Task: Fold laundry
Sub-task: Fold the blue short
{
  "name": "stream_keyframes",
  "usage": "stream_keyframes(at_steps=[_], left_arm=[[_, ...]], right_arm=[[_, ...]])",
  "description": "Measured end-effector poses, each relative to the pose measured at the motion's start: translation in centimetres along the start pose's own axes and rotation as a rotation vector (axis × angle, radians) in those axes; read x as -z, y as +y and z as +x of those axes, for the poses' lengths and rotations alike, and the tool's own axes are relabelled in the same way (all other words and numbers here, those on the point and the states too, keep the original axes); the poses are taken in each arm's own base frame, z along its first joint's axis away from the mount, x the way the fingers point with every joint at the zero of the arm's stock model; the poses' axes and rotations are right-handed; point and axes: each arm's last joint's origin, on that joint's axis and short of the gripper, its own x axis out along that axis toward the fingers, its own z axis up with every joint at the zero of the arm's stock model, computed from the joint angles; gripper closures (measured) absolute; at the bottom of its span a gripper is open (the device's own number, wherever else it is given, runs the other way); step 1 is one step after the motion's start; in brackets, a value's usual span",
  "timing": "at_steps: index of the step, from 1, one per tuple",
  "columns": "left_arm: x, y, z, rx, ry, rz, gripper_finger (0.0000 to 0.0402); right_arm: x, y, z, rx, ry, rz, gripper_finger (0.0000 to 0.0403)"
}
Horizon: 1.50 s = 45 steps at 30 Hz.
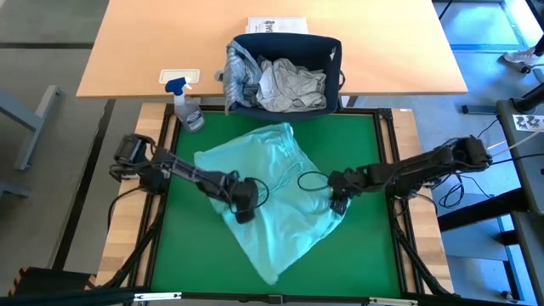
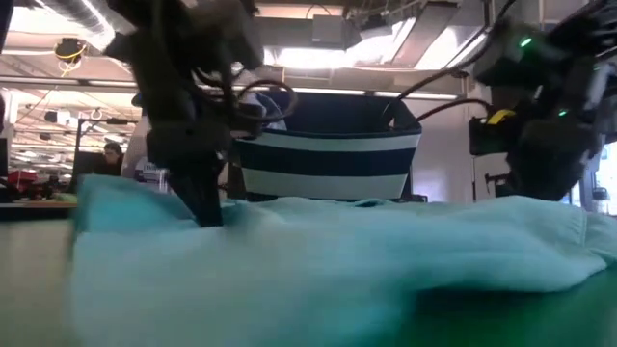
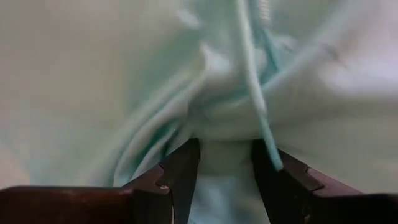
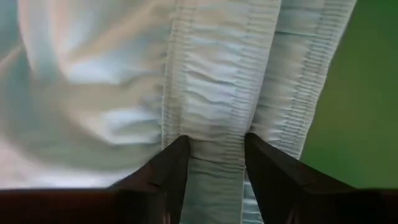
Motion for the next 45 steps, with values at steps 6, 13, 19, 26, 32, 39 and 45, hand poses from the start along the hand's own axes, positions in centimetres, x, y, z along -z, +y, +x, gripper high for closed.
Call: stream_keyframes(at_steps=[6,13,19,26,32,39,45], left_arm=[[-1.8,3.8,0.3,-0.06,0.067,0.297,0.025],[-3.0,3.1,-3.8,-0.014,0.245,0.289,0.025],[-2.2,-1.2,-10.5,0.082,0.143,0.204,0.025],[0.1,-6.8,-14.5,0.276,-0.034,0.009,0.025],[1.3,-10.0,-14.0,0.34,-0.062,-0.02,0.0239],[4.0,-14.6,-11.9,0.393,-0.072,0.085,0.021],[6.8,-17.6,-8.3,0.363,-0.013,0.169,0.022]], right_arm=[[1.3,4.1,0.0,-0.184,-0.095,0.057,0.0243],[0.4,6.5,-1.3,-0.228,-0.206,0.035,0.0243],[-1.7,8.8,-4.0,-0.269,-0.23,-0.122,0.0243],[-3.5,10.9,-6.6,-0.376,-0.289,-0.258,0.024],[-3.3,11.3,-6.7,-0.374,-0.297,-0.319,0.02],[-1.5,12.4,-6.7,-0.393,-0.254,-0.432,0.0149],[-0.1,13.3,-6.9,-0.347,-0.305,-0.575,0.0144]])
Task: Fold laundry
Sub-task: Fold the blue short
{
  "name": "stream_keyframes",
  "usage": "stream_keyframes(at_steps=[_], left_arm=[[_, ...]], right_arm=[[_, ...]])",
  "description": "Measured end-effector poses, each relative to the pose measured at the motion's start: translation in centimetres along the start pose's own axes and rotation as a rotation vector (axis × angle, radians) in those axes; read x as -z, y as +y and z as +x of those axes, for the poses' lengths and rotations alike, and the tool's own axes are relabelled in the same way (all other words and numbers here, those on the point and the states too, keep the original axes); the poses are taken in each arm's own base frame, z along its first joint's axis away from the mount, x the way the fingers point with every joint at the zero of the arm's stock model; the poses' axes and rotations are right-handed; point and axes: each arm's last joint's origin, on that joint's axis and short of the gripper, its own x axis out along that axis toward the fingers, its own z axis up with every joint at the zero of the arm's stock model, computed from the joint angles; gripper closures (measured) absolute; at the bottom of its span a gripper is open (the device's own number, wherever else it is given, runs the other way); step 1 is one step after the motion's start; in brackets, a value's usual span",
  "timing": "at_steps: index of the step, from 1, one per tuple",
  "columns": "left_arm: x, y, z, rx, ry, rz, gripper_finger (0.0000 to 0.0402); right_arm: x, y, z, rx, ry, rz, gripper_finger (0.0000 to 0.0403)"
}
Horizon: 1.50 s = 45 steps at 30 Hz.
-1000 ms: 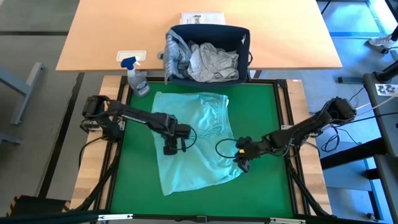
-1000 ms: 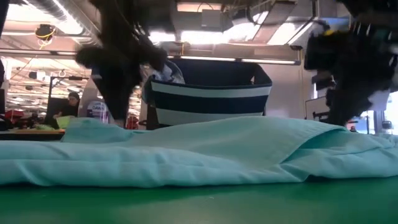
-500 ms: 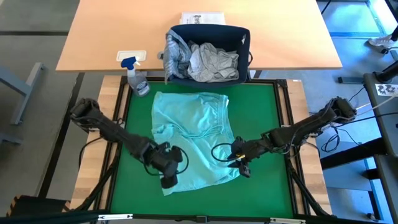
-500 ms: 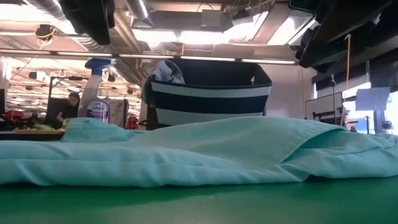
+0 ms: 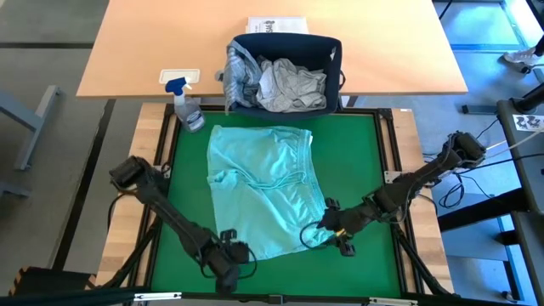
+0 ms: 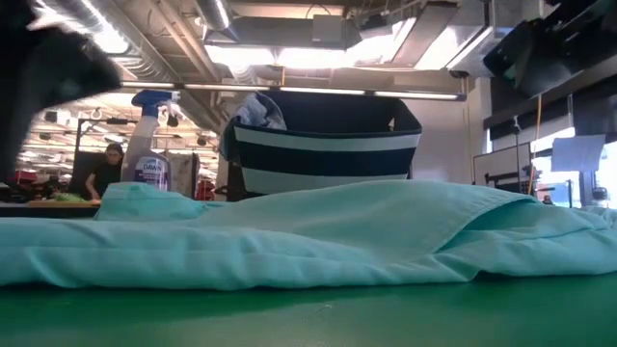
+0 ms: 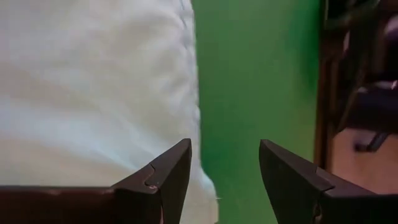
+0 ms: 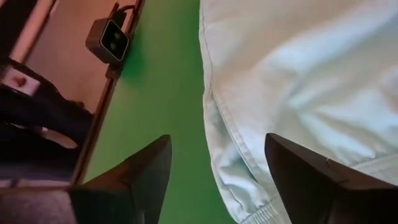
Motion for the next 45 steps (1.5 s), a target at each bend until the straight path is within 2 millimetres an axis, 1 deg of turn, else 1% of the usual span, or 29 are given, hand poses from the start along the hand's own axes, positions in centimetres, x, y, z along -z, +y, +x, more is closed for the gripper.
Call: stream_keyframes(at_steps=[2,5,8,10,13,17,20,21,23,25,27,32,35,40,42,45], left_arm=[[0.7,-0.2,1.1,-0.021,0.025,0.015,0.0226],[1.2,0.1,2.6,-0.063,0.054,0.003,0.0234],[1.3,0.2,3.2,-0.087,0.053,0.004,0.0244],[1.4,0.3,3.4,-0.11,0.049,0.009,0.0255],[1.5,0.4,3.4,-0.134,0.051,0.013,0.0285],[1.6,0.6,3.3,-0.148,0.056,0.024,0.0341],[1.6,0.6,3.3,-0.153,0.057,0.024,0.0384],[1.6,0.6,3.3,-0.153,0.058,0.024,0.0392],[1.6,0.7,3.3,-0.155,0.062,0.036,0.0395],[1.7,0.7,3.3,-0.156,0.067,0.041,0.0393],[1.7,0.7,3.3,-0.154,0.068,0.042,0.0393],[1.7,0.7,3.3,-0.156,0.068,0.043,0.0399],[1.7,0.7,3.4,-0.161,0.063,0.044,0.0399],[1.5,1.0,3.4,-0.202,0.029,0.075,0.04],[1.3,1.1,3.3,-0.191,0.041,0.096,0.04],[0.9,1.3,2.6,-0.16,0.063,0.079,0.0401]], right_arm=[[0.2,0.3,0.1,0.022,-0.001,-0.039,0.0144],[0.8,0.5,0.5,0.054,0.038,-0.088,0.0143],[1.7,0.7,1.4,0.069,0.111,-0.14,0.0143],[2.3,0.9,2.0,0.067,0.16,-0.188,0.0143],[3.2,1.3,3.0,0.087,0.207,-0.267,0.0143],[3.9,1.0,4.3,0.196,0.236,-0.348,0.0143],[4.5,0.6,5.3,0.244,0.272,-0.382,0.0143],[4.8,0.5,5.6,0.244,0.295,-0.385,0.0143],[5.4,0.5,6.1,0.213,0.348,-0.385,0.0149],[5.8,0.6,6.3,0.195,0.385,-0.389,0.0161],[5.9,0.6,6.4,0.217,0.389,-0.4,0.0177],[5.9,0.2,6.5,0.261,0.392,-0.398,0.023],[6.1,0.0,6.3,0.268,0.423,-0.396,0.0276],[6.3,-0.2,6.2,0.314,0.426,-0.343,0.0376],[6.2,-0.1,5.9,0.303,0.436,-0.314,0.039],[5.9,0.5,5.0,0.304,0.451,-0.251,0.0378]])
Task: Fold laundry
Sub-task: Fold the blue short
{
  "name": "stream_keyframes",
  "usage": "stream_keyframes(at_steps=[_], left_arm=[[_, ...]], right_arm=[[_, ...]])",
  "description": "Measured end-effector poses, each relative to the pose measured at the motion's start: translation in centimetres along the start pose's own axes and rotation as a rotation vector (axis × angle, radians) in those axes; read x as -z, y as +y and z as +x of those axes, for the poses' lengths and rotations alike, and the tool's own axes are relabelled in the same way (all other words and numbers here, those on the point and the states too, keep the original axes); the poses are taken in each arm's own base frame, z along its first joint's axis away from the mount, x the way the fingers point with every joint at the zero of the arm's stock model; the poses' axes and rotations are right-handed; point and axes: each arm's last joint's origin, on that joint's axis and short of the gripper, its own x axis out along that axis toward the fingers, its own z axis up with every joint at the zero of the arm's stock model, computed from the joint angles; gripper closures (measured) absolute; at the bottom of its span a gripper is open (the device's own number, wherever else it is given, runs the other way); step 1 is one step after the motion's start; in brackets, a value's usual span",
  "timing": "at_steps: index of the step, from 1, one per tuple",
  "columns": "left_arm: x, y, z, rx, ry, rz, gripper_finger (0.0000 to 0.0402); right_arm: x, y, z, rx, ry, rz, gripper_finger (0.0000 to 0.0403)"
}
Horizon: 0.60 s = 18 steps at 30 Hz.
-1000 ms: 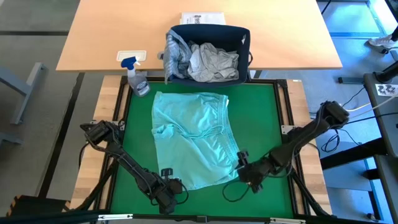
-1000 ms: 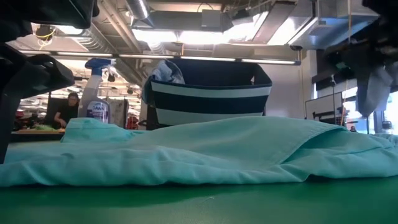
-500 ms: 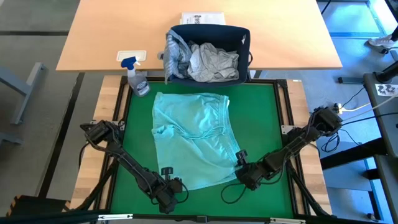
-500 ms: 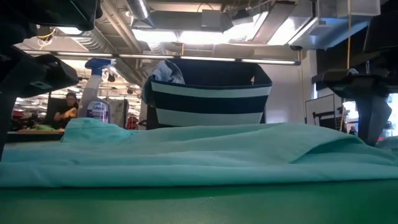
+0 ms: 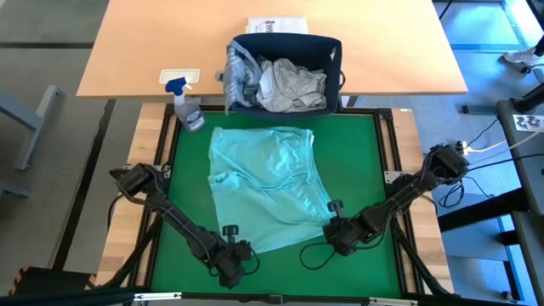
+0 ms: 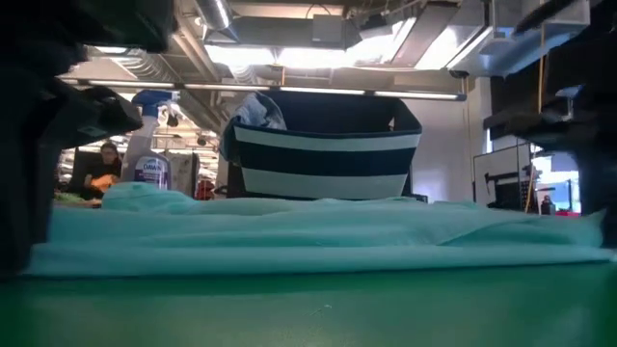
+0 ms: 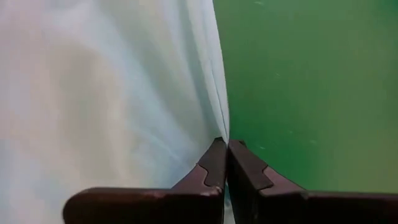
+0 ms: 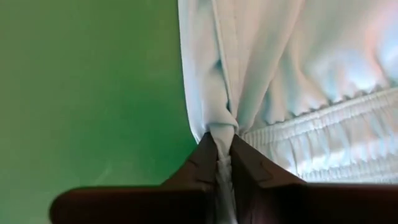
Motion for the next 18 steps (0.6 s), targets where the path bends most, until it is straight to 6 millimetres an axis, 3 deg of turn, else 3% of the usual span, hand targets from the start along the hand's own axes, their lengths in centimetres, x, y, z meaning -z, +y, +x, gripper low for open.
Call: stream_keyframes(at_steps=[5,10,18], left_arm=[[-1.1,-0.7,-3.6,0.106,-0.046,-0.044,0.0401],[-2.0,-1.6,-6.5,0.189,-0.116,-0.062,0.0401],[-0.4,-5.5,-8.1,0.323,-0.22,-0.156,0.0401]], right_arm=[[-0.7,1.4,-3.3,-0.068,-0.058,0.056,0.0392],[-0.5,4.2,-5.6,-0.156,-0.093,0.118,0.0386],[0.9,9.7,-7.6,-0.302,-0.261,0.256,0.0396]])
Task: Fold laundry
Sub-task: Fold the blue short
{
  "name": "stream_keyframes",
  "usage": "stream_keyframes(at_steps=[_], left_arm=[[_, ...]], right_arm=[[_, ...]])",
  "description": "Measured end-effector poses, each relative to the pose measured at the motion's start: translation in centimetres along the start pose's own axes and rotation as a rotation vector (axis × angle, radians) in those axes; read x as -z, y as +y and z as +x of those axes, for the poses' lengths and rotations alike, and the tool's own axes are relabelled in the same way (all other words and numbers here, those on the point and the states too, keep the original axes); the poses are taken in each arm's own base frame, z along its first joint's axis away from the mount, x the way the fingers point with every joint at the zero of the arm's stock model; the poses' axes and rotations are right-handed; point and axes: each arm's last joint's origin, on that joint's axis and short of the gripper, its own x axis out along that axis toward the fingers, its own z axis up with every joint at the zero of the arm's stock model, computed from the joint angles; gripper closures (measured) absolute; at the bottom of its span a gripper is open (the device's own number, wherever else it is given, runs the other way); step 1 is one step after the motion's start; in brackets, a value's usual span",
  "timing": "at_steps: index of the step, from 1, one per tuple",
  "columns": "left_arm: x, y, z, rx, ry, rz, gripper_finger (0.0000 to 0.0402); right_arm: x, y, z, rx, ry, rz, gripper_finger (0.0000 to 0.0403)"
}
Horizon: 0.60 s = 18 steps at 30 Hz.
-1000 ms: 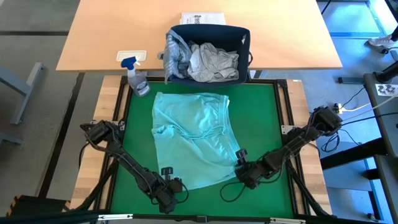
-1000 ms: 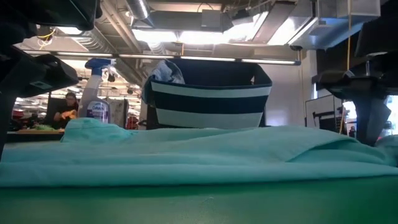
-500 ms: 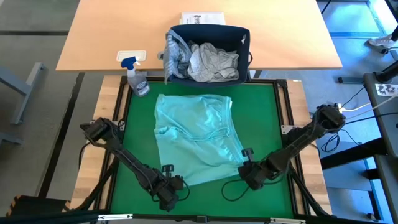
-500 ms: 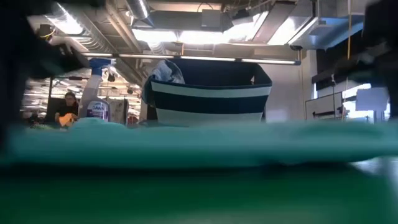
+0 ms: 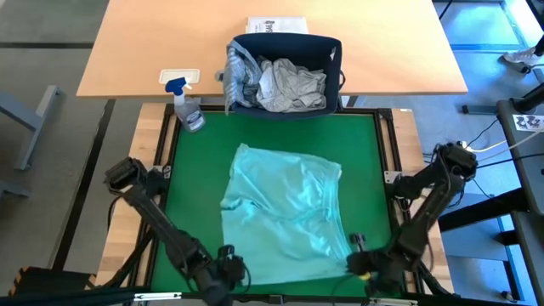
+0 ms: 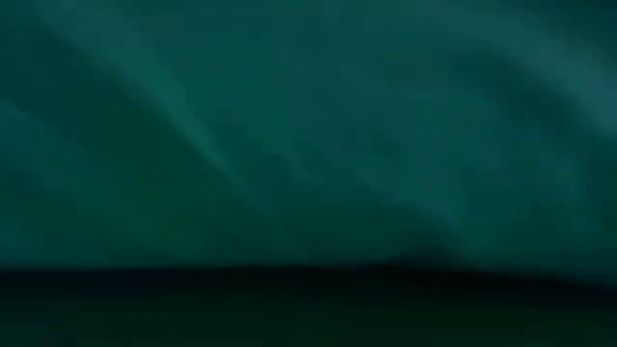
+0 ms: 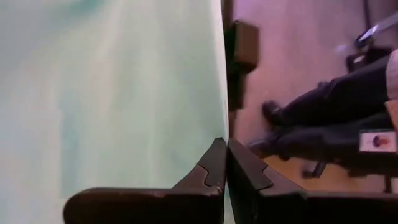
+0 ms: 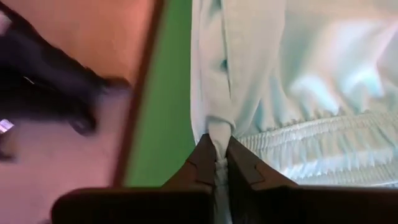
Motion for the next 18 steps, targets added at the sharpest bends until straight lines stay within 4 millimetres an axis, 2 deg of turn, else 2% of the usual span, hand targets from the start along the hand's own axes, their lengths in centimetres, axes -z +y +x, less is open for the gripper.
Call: stream_keyframes(at_steps=[5,8,10,14,18], left_arm=[[1.1,-1.5,-1.2,-0.012,-0.123,-0.071,0.0402],[-0.4,-2.0,-3.5,-0.038,-0.142,-0.07,0.0401],[-2.1,-1.6,-5.4,-0.075,-0.135,-0.045,0.0401],[-5.3,0.4,-9.1,-0.152,-0.124,0.073,0.0401],[-8.2,4.6,-13.7,-0.227,-0.11,0.132,0.0401]], right_arm=[[0.3,2.1,-1.1,-0.056,-0.097,0.024,0.0391],[-0.7,2.6,-2.1,-0.053,-0.104,0.003,0.0393],[-1.9,2.4,-3.0,-0.033,-0.116,-0.004,0.0392],[-4.2,0.4,-5.4,0.019,-0.129,-0.008,0.0389],[-5.9,-3.0,-7.9,0.082,-0.149,0.058,0.0392]])
